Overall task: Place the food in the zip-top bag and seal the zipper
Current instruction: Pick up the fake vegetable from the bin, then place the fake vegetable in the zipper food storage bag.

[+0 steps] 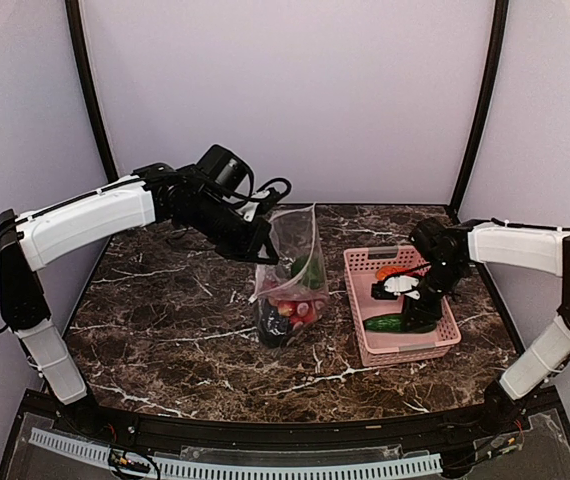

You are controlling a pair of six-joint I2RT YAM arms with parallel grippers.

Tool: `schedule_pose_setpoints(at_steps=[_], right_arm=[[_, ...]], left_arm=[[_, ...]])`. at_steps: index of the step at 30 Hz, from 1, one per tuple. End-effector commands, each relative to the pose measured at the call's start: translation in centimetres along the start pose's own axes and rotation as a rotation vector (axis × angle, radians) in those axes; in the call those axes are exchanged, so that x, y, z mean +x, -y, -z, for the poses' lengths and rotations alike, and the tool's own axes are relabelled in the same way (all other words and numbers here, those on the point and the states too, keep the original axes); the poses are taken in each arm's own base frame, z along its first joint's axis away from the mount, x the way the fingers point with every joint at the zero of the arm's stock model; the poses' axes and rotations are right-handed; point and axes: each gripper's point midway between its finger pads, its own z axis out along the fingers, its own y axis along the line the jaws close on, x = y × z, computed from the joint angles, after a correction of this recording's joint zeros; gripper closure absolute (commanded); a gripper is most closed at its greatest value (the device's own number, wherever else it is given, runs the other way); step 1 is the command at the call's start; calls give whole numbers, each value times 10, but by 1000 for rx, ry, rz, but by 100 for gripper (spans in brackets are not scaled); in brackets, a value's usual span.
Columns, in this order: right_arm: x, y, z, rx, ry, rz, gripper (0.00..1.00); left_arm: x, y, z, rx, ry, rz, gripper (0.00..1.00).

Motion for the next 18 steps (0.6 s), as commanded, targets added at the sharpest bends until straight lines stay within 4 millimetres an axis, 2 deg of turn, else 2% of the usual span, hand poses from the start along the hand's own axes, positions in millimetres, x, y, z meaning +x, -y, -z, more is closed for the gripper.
schedule_pose_setpoints(at_steps=[1, 6, 13, 18], right_arm=[[-14, 4, 35, 63, 32, 23, 62], [-44, 6, 82, 104, 141, 46, 64], [-133, -16, 175, -6, 500, 83, 68], [-182, -30, 215, -5, 634, 189, 68]], left_arm=[[-2, 8, 17, 29, 35, -1, 99], [-4, 8, 14, 33, 38, 7, 99], [-10, 7, 10, 40, 36, 24, 99], [-15, 8, 10, 40, 39, 32, 99]])
